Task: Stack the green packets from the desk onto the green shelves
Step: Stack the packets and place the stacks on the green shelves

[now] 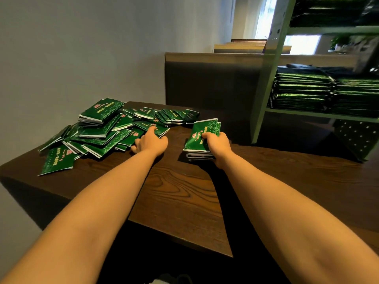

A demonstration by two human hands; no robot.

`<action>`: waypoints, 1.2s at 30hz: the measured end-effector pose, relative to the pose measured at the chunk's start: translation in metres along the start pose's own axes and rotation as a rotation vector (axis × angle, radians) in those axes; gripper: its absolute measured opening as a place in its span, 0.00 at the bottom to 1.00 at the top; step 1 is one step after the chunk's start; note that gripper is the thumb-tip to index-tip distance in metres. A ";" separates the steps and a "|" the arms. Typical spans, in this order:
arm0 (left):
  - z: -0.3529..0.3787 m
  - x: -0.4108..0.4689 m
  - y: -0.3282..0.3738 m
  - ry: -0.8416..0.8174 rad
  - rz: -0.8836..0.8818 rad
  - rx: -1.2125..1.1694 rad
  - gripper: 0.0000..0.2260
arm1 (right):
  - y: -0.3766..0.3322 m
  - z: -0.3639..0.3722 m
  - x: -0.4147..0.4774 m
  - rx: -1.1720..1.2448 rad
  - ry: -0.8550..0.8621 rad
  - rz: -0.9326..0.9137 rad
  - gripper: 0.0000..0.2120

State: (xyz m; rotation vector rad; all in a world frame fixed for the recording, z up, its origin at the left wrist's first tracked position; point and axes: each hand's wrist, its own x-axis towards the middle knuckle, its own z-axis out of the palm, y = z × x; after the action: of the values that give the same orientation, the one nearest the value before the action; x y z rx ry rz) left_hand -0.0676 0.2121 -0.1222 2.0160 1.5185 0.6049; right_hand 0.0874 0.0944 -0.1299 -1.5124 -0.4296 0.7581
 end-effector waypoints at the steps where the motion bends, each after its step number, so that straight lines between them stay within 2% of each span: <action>1: 0.001 0.002 0.001 -0.004 -0.020 -0.008 0.25 | -0.001 -0.002 0.004 0.002 -0.007 0.015 0.21; 4: 0.007 0.005 0.004 0.017 -0.069 -0.023 0.24 | -0.002 -0.007 0.008 0.018 -0.024 0.056 0.16; 9: 0.014 0.014 -0.002 0.062 -0.078 -0.058 0.20 | 0.001 -0.004 0.009 -0.011 -0.036 0.042 0.21; 14: 0.016 0.014 -0.003 0.241 -0.078 -0.235 0.08 | -0.001 -0.005 0.007 -0.003 -0.038 0.064 0.21; 18: 0.011 0.001 -0.003 0.288 -0.059 -0.315 0.04 | -0.001 -0.002 0.000 -0.001 -0.031 0.050 0.24; 21: 0.007 -0.014 -0.006 0.273 0.023 -0.414 0.03 | -0.001 0.001 -0.009 -0.004 -0.019 0.023 0.26; 24: 0.001 -0.035 -0.003 0.286 0.151 -0.541 0.06 | -0.003 0.002 -0.024 -0.007 0.006 0.024 0.24; 29: -0.007 -0.070 0.010 0.334 0.373 -0.596 0.09 | -0.004 -0.004 -0.045 -0.053 0.048 0.032 0.23; 31: -0.011 -0.085 0.017 0.347 0.443 -0.605 0.10 | -0.004 -0.004 -0.054 -0.094 0.055 0.027 0.25; 34: -0.015 -0.108 0.029 0.298 0.550 -0.635 0.09 | -0.003 -0.002 -0.061 -0.067 0.023 0.075 0.36; 36: -0.015 -0.121 0.033 0.249 0.616 -0.632 0.08 | -0.005 0.000 -0.071 0.004 -0.033 0.110 0.34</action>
State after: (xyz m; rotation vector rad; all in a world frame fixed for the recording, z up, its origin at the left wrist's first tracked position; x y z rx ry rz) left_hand -0.0854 0.0908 -0.0936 1.9017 0.6438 1.4163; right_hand 0.0383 0.0464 -0.1110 -1.5313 -0.3710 0.8705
